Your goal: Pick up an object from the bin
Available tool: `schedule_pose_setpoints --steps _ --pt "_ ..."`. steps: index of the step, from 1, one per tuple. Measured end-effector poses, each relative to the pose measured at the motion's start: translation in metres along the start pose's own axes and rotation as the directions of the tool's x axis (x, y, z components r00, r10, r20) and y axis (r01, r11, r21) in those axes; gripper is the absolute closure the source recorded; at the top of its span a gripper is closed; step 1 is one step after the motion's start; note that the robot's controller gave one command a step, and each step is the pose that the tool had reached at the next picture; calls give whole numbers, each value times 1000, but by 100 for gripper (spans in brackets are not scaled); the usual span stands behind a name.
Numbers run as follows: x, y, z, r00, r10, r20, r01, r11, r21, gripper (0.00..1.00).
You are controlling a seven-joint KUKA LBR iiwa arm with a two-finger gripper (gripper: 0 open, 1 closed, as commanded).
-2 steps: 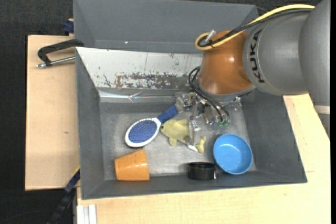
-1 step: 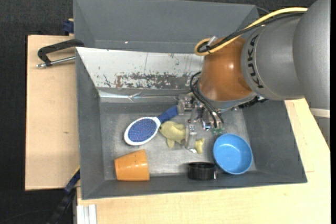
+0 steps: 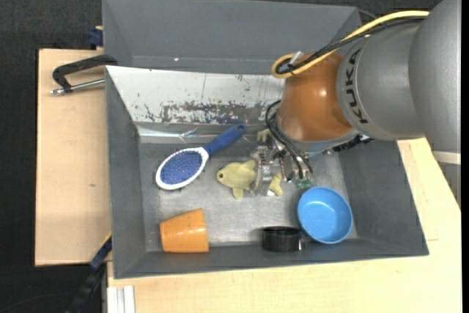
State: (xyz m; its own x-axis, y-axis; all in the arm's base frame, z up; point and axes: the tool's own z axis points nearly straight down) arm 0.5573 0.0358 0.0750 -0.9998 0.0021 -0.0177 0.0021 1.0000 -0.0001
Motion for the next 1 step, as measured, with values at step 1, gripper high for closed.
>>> schedule_pose_setpoints --steps 1 --pt "-36 -12 -154 1000 4 -1 -4 1000 -1 100"
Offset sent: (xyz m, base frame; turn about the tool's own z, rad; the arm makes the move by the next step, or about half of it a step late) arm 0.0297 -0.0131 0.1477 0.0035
